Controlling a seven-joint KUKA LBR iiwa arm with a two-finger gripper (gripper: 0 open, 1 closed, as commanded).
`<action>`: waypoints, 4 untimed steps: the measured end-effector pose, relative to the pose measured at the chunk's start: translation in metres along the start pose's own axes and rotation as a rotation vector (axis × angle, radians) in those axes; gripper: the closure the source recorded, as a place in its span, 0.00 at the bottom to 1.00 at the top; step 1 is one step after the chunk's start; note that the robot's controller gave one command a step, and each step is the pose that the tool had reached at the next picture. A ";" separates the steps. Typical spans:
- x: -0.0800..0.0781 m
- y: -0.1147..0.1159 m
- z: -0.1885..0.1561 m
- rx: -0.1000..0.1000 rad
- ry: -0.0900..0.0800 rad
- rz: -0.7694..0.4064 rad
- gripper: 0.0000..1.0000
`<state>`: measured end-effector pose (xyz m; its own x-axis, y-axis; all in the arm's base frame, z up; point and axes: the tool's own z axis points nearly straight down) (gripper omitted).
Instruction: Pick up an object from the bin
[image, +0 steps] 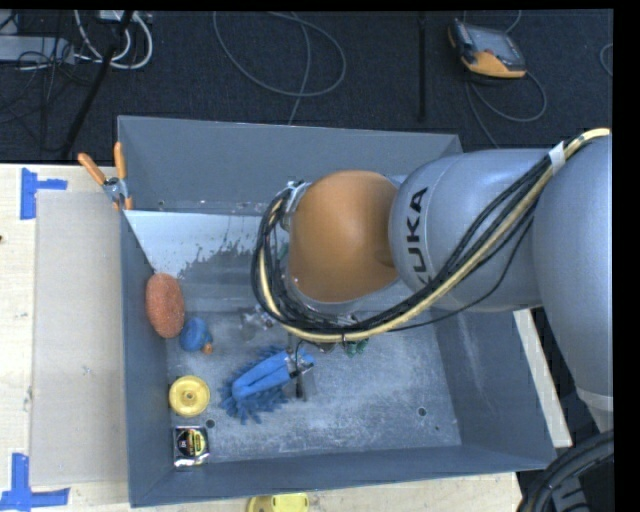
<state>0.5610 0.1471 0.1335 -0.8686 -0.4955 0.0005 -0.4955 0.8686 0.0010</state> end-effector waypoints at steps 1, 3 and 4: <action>0.012 0.003 0.057 0.001 -0.001 0.080 0.00; 0.005 0.003 0.080 0.002 -0.018 0.044 1.00; 0.008 0.003 0.074 0.001 -0.010 0.043 1.00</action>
Offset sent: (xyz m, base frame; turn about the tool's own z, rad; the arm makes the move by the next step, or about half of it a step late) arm -0.0064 -0.0069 -0.0635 -0.0276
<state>0.5527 0.1462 0.0598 -0.8891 -0.4576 -0.0099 -0.4576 0.8891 0.0002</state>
